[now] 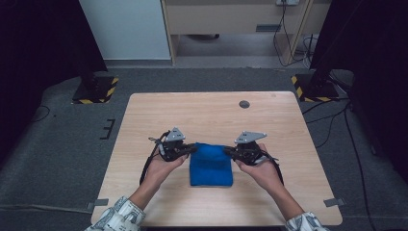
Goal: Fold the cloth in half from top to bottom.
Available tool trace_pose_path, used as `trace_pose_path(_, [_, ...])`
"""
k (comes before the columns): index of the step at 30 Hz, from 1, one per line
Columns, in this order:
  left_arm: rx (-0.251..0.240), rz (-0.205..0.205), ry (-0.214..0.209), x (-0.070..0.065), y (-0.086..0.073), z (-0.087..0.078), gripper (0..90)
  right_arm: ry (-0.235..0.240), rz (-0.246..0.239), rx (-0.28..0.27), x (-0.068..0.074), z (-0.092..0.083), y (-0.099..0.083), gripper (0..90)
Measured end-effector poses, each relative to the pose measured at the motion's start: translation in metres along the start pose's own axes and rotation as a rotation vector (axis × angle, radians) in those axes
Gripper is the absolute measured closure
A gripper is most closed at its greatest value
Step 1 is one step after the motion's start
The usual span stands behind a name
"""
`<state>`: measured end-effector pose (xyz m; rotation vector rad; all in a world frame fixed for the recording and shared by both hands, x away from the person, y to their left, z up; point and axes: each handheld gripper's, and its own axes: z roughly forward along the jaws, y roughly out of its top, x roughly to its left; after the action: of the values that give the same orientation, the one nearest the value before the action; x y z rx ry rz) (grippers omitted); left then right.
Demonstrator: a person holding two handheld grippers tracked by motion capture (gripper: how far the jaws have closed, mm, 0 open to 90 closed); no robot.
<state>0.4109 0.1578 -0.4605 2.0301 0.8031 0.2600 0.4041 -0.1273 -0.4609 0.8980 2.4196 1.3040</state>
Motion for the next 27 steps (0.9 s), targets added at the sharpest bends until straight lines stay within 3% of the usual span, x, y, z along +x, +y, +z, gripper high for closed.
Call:
trace_pose_path(13, [0.032,0.007,-0.006,-0.007,-0.013,0.001,82.6,0.022,-0.011,0.026,0.009,0.003,-0.015,85.5])
trace_pose_path(18, [0.031,0.004,-0.022,-0.013,-0.019,-0.002,81.9,0.026,-0.008,0.024,0.010,0.000,-0.019,85.4])
trace_pose_path(22, [0.049,0.028,-0.020,-0.020,-0.026,0.000,81.5,0.030,0.000,0.026,0.014,-0.001,-0.028,85.4])
trace_pose_path(27, [0.063,0.024,-0.018,-0.019,-0.032,0.001,81.2,0.043,0.011,0.011,0.015,-0.001,-0.036,85.3])
